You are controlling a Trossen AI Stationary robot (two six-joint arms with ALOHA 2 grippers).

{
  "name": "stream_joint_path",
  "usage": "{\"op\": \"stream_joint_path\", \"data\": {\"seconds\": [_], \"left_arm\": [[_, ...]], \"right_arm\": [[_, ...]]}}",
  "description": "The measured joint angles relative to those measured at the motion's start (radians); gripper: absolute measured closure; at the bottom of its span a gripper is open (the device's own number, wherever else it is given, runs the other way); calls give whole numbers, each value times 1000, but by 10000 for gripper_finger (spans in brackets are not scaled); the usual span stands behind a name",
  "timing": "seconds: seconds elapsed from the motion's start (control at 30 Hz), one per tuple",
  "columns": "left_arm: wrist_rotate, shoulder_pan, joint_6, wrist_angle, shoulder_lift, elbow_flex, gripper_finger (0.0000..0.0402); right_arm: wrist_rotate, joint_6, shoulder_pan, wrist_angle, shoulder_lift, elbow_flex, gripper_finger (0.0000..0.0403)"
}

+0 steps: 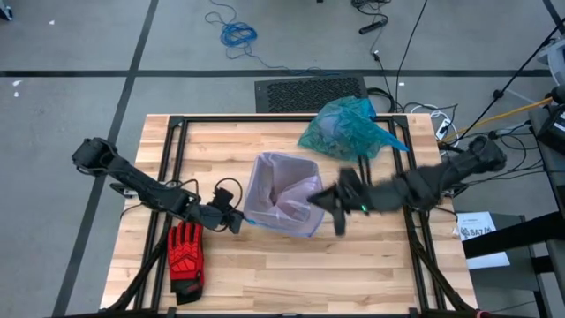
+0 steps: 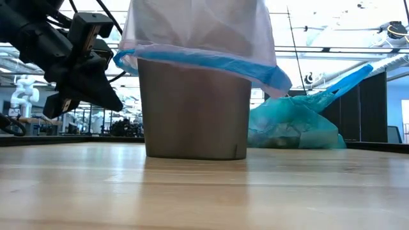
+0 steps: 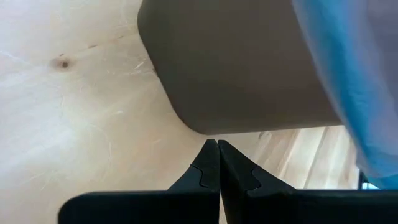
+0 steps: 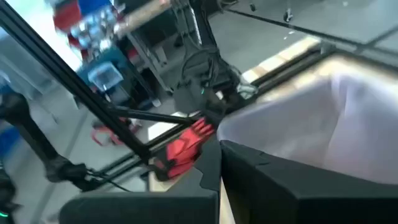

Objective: Place trash/remove bag and relplace
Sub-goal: Put the pink trash bag into the trash bin

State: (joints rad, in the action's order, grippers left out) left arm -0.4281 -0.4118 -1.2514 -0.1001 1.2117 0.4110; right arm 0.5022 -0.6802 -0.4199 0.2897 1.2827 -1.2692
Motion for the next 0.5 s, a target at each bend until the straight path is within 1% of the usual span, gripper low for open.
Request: {"op": "stream_joint_path", "data": {"seconds": [0.07, 0.17, 0.27, 0.37, 0.43, 0.5], "left_arm": [[0, -3, 1, 1, -13, 0, 402], [-11, -13, 10, 21, -48, 0, 402], [-55, -27, 2, 48, -98, 0, 402], [-94, -44, 4, 72, -156, 0, 402], [-104, -57, 9, 72, -197, 0, 402], [-116, -72, 10, 72, -235, 0, 402]], "right_arm": [[-123, 93, 100, 96, 53, -125, 403], [-316, 218, 232, 332, 168, -322, 403], [-453, 435, 311, 563, 300, -506, 403], [-527, 709, 333, 737, 419, -656, 403], [-535, 874, 334, 824, 488, -733, 403], [-536, 1001, 333, 863, 549, -792, 403]]}}
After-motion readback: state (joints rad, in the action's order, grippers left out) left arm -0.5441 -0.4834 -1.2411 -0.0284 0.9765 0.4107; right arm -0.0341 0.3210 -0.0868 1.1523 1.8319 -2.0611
